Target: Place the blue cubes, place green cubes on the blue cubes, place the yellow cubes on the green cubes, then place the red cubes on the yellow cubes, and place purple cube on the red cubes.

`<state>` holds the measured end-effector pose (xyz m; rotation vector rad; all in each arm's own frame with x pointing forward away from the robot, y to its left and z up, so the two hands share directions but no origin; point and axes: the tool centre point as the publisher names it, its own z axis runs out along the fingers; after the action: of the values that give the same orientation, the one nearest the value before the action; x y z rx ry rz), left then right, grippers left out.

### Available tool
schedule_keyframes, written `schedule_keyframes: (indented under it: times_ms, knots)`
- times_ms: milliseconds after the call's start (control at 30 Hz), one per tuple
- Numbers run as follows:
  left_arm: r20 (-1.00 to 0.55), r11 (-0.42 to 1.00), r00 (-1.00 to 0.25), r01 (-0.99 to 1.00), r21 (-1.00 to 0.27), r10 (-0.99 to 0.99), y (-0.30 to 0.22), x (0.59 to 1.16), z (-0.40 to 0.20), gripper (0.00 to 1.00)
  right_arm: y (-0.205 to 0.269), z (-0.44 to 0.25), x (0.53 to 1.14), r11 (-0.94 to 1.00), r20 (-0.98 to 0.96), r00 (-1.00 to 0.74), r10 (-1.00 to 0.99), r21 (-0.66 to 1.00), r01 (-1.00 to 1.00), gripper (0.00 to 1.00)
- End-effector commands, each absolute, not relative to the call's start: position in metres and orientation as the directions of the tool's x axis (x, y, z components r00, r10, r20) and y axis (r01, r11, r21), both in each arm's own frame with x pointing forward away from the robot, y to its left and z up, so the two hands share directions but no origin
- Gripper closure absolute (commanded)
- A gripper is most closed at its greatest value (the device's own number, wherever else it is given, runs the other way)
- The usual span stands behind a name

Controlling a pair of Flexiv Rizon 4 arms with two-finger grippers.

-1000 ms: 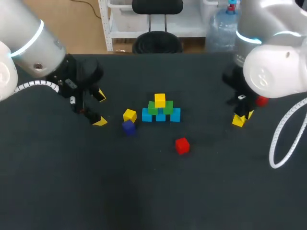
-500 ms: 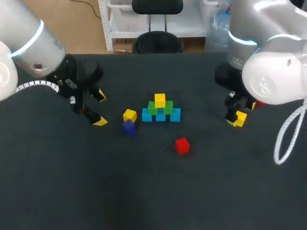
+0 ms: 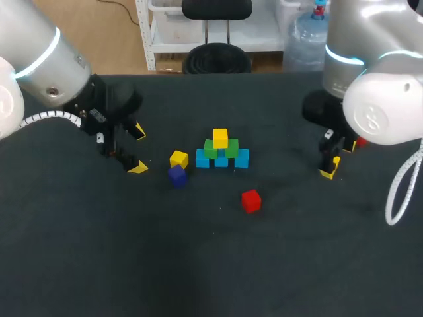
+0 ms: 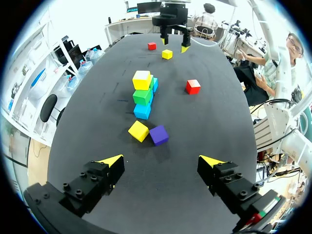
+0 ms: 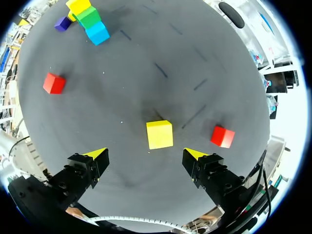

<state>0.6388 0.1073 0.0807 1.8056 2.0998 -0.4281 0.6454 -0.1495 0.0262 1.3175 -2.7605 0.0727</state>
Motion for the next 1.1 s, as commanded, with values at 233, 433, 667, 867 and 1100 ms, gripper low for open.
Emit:
schedule_keyframes:
  times_ms: [233,433,667,867,1100]
  knots:
    - [-0.442,0.147,-0.135,0.989,-0.007,0.887,0.108,0.639,0.08,0.0,-0.154,0.015,0.654,0.591,0.086,-0.587,-0.805,0.027,-0.806,0.0]
    - [-0.442,0.147,-0.135,0.989,-0.007,0.887,0.108,0.639,0.08,0.0,-0.157,0.009,0.658,0.572,0.093,-0.567,-0.819,0.037,-0.82,0.0]
    - [-0.442,0.147,-0.135,0.989,-0.007,0.887,0.108,0.639,0.08,0.0,-0.16,0.002,0.665,0.538,0.092,-0.532,-0.842,0.063,-0.841,0.0]
    - [-0.442,0.147,-0.135,0.989,-0.007,0.887,0.108,0.639,0.08,0.0,-0.159,-0.001,0.669,0.505,0.082,-0.5,-0.862,0.08,-0.859,0.0]
    - [-0.442,0.147,-0.135,0.989,-0.007,0.887,0.108,0.639,0.08,0.0,-0.154,0.0,0.669,0.491,0.077,-0.485,-0.871,0.081,-0.868,0.17]
